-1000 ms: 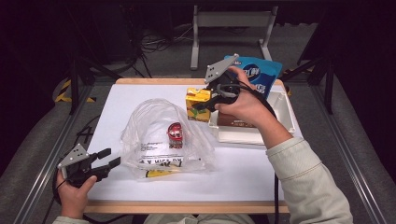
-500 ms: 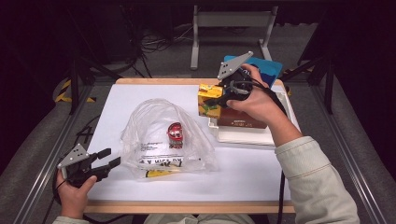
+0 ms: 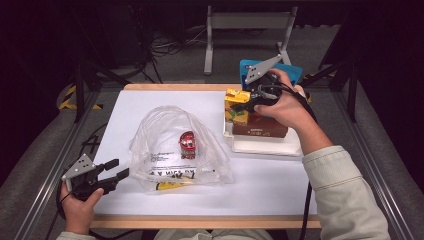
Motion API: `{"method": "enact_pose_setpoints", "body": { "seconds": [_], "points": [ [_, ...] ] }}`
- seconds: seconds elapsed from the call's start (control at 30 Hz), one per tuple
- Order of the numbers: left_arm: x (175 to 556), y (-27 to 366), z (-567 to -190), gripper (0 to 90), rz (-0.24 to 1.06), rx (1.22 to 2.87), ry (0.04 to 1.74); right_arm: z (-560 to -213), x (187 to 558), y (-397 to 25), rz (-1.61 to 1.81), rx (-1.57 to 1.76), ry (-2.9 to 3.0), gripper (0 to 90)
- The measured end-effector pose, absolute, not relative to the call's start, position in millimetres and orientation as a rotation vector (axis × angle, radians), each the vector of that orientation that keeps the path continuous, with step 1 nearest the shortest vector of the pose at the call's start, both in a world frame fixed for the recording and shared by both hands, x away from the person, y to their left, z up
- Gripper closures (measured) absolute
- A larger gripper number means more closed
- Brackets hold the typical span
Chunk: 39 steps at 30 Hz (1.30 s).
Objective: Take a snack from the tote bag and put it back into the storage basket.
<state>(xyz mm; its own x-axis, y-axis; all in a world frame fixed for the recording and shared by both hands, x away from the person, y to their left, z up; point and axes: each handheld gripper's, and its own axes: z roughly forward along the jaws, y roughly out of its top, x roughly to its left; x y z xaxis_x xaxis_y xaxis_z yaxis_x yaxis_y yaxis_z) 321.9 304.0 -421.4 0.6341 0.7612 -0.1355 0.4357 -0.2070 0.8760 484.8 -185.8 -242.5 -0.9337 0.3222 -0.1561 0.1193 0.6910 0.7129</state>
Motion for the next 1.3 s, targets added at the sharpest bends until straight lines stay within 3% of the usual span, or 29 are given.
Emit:
{"method": "enact_pose_setpoints", "body": {
  "seconds": [1.3],
  "points": [
    [322, 304, -422, 42.4, 0.401, 1.84, 0.959, -292, 497, -208, 1.026, 0.351, 2.689, 54.6]
  ]
}}
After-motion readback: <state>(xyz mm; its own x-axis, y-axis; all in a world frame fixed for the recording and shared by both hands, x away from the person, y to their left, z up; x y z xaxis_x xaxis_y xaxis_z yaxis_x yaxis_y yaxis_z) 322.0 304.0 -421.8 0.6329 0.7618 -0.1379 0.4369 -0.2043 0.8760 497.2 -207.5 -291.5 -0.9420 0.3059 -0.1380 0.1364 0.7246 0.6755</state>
